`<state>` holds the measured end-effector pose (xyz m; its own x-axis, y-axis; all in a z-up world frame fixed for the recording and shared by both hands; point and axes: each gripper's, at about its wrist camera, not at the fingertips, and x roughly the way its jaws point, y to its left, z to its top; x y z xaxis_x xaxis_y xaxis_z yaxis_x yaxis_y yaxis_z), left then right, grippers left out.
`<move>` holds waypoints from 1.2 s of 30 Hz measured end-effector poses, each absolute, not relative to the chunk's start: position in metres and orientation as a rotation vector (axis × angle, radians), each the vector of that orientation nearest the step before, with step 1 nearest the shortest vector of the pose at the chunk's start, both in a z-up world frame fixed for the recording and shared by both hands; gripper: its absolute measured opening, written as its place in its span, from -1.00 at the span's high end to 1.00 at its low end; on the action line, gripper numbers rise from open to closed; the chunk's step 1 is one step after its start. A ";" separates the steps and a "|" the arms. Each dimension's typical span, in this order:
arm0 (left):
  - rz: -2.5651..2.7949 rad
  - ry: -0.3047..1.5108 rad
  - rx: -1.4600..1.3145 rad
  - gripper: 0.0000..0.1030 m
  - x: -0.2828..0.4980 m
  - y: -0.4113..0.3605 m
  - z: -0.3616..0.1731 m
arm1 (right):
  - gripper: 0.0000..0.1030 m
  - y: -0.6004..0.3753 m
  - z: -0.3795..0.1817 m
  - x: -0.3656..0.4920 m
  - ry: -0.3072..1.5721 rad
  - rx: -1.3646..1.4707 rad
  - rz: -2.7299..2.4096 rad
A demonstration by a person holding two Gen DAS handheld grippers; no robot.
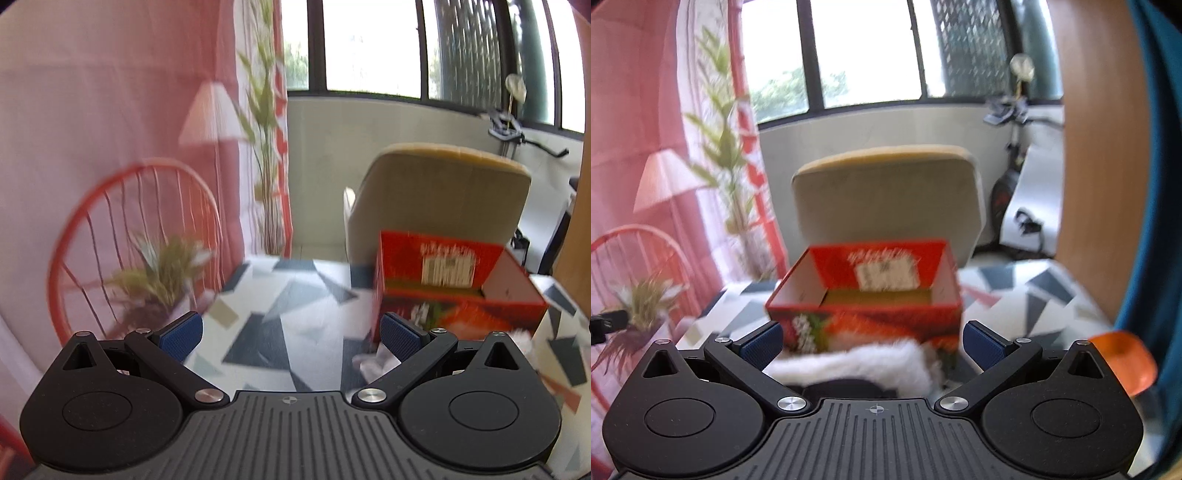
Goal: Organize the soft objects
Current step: 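Move both grippers down toward the black eye mask on the white fur, then close the right gripper on the black eye mask while the left gripper grips its other end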
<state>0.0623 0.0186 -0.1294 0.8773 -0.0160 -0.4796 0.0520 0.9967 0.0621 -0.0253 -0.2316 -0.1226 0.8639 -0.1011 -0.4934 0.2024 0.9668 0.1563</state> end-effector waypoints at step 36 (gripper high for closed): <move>-0.322 0.836 -0.291 -0.40 0.092 0.024 -0.274 | -0.42 -0.227 -0.226 0.029 0.679 0.077 -0.049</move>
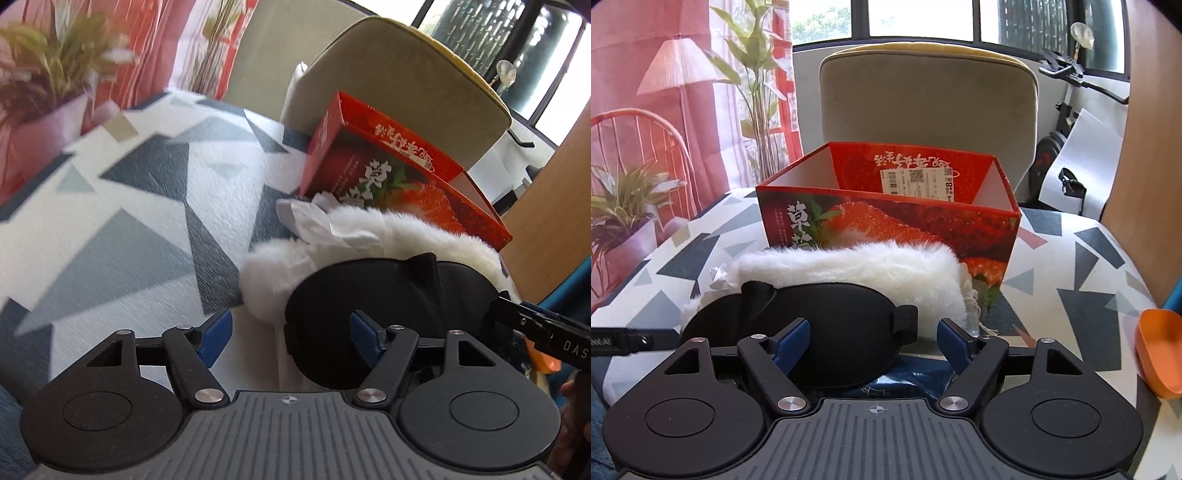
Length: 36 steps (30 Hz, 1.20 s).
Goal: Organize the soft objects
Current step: 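Close the right gripper on the black eye mask while the left gripper grips its other end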
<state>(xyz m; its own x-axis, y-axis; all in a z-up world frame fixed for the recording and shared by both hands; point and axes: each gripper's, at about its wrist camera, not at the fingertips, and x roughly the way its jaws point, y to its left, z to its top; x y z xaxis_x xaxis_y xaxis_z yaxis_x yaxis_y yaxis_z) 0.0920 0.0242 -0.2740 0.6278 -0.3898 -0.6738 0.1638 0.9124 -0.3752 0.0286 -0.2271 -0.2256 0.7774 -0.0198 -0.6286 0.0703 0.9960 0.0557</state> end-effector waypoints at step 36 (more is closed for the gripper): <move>-0.448 0.901 -0.544 -0.56 0.117 0.019 -0.306 | -0.41 -0.235 -0.236 0.050 0.741 0.172 0.013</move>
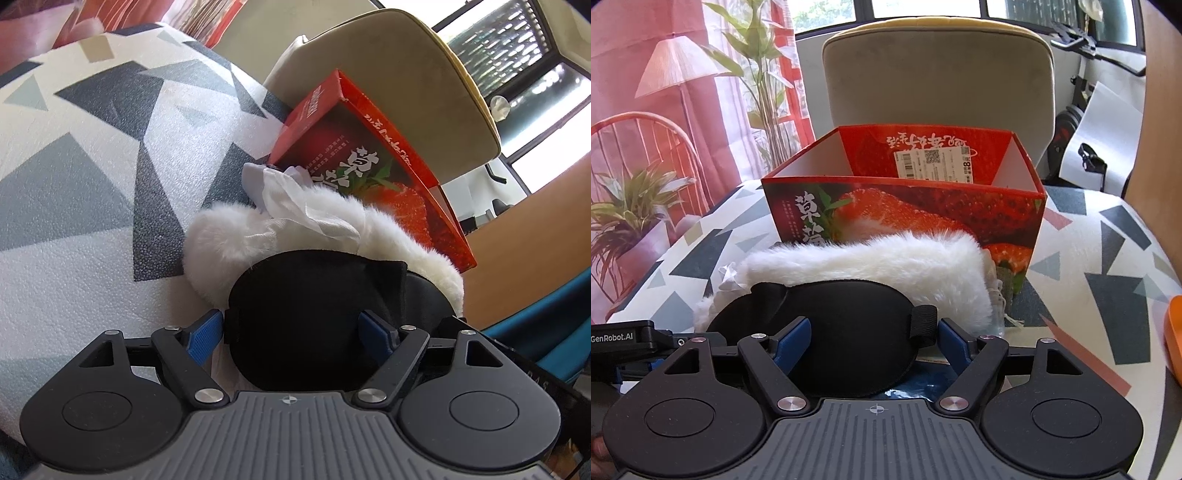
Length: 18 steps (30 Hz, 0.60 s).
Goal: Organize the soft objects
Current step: 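Close the right gripper on the black eye mask while the left gripper grips its other end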
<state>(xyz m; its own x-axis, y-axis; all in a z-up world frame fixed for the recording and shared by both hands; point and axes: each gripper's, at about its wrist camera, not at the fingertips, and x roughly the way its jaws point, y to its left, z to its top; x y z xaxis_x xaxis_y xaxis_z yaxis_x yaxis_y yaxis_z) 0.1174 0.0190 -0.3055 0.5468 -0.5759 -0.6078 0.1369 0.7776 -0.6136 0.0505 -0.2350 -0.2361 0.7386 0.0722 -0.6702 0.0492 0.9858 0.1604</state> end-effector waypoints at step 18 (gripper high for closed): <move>-0.408 0.819 -0.430 0.01 0.103 0.027 -0.276 | 0.01 -0.228 -0.214 0.039 0.694 0.160 0.057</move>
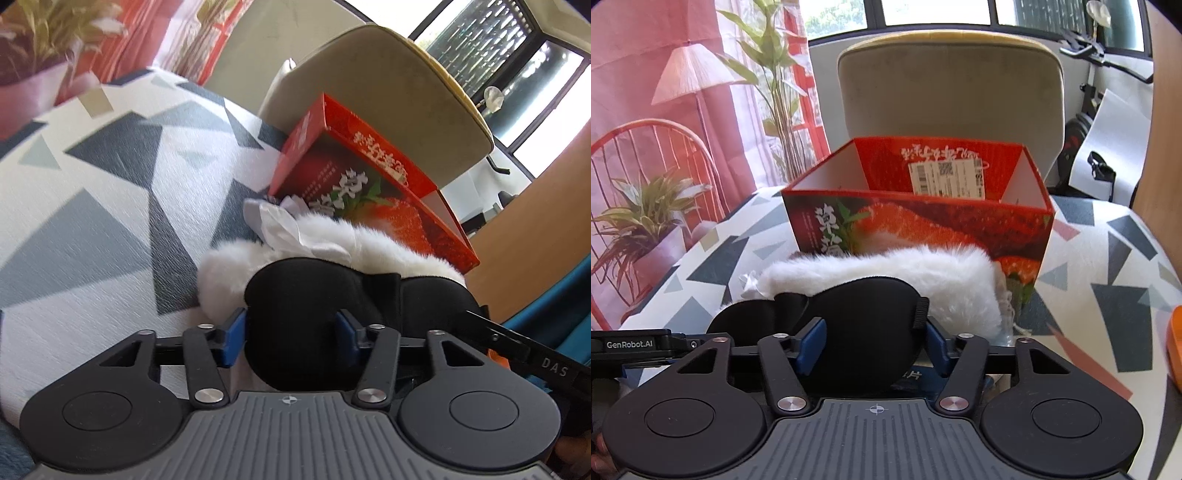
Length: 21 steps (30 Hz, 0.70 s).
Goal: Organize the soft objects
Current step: 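Close the right gripper on the black eye mask while the left gripper grips its other end, then lift the black eye mask with both grippers and carry it over the red box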
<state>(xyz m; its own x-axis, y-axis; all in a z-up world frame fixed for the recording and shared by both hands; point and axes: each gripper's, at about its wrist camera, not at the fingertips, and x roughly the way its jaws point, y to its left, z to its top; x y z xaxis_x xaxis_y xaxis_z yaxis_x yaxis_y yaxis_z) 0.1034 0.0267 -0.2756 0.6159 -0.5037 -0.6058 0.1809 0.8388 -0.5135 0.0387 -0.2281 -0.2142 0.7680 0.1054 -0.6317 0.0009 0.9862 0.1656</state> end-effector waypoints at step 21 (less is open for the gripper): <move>-0.401 0.679 -0.275 0.62 0.081 0.026 -0.241 | 0.61 -0.225 -0.197 0.020 0.648 0.171 0.082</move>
